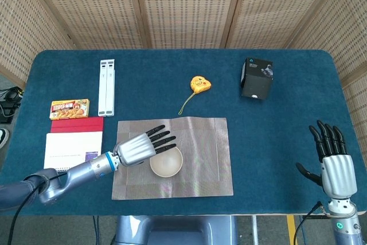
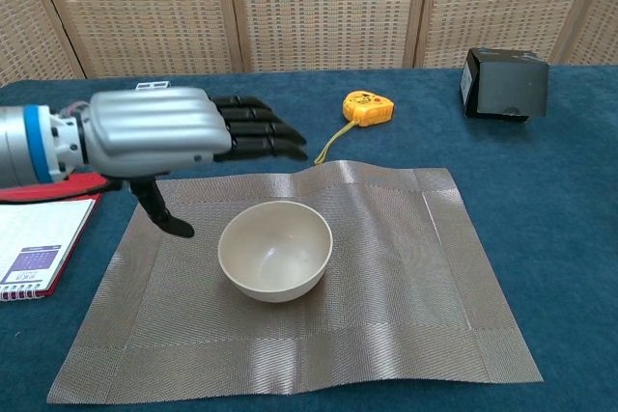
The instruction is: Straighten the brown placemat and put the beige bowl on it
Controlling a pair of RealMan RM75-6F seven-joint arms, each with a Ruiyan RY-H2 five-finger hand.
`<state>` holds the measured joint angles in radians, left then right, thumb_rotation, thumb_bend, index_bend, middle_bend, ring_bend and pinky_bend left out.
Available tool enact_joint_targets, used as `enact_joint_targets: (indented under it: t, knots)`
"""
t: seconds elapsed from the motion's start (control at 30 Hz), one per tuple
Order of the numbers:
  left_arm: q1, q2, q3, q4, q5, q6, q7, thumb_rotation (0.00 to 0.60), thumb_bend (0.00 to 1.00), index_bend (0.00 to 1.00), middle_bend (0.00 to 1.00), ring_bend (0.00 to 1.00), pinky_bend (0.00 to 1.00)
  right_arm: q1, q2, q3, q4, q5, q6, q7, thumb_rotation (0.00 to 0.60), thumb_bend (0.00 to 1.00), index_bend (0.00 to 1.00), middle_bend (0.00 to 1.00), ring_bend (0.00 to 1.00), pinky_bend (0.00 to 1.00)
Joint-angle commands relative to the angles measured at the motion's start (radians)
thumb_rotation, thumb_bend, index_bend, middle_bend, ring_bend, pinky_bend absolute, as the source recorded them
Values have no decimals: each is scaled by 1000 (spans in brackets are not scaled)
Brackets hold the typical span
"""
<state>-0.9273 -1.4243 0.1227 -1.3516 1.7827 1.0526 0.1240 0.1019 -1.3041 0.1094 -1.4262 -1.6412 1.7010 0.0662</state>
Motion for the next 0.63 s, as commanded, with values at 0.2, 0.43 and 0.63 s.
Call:
enact_joint_targets:
  t: [0.2, 0.43, 0.63]
  knots:
    - [281, 140, -122, -127, -273, 323, 34, 600, 0, 0, 0, 0, 0, -2, 3, 8, 4, 11, 1, -6, 600, 0, 0, 0, 0, 0]
    - [524, 191, -115, -253, -467, 505, 155, 600, 0, 0, 0, 0, 0, 5, -2, 13, 20, 39, -33, -48, 600, 0, 0, 0, 0, 0]
    - [619, 217, -102, -291, -499, 534, 108, 600, 0, 0, 0, 0, 0, 7, -1, 6, 13, 61, -71, -130, 600, 0, 0, 0, 0, 0]
